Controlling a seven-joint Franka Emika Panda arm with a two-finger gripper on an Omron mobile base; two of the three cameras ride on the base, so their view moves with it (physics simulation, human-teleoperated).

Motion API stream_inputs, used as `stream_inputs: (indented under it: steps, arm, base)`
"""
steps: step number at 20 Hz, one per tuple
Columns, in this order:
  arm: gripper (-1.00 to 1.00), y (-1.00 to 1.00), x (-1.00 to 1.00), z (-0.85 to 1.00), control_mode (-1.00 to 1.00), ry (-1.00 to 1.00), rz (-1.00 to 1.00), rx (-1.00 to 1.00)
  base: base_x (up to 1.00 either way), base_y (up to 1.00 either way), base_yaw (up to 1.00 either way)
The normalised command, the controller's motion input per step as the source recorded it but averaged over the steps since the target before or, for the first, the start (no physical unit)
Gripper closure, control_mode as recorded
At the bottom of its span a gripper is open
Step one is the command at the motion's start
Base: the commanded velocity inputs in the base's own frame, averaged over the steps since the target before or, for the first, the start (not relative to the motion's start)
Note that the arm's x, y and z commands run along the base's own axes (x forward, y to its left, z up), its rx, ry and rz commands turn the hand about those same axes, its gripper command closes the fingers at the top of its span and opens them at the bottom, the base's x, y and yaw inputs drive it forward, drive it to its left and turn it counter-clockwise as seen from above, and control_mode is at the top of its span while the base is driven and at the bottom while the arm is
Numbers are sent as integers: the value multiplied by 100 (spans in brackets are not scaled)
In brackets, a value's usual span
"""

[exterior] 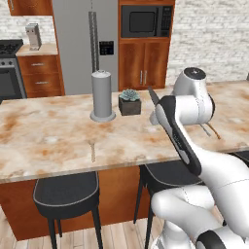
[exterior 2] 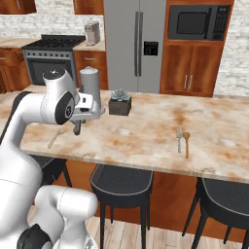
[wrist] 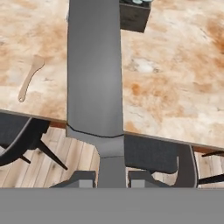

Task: Pick up the metallic utensils from the counter and place them in the open drawer. Make sure not to pick up any wooden utensils.

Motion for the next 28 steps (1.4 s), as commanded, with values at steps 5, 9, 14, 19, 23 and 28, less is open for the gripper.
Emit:
stream_inputs:
  steps: [5,9,14,19,23,28]
  arm:
    - [100,0,-36,0,-100,0,0,0]
    - [100,0,0,0,100,0,0,0]
    - [100,0,0,0,100,0,0,0]
    - [100,0,0,0,100,0,0,0]
    - [100,0,0,0,100,0,0,0]
    - [100,0,0,0,100,0,0,0]
  base:
    - [0,0,0]
    - [-79,0,2]
    - [-80,9,4]
    - [-30,73,16]
    - [3,100,40]
    - [-3,100,63]
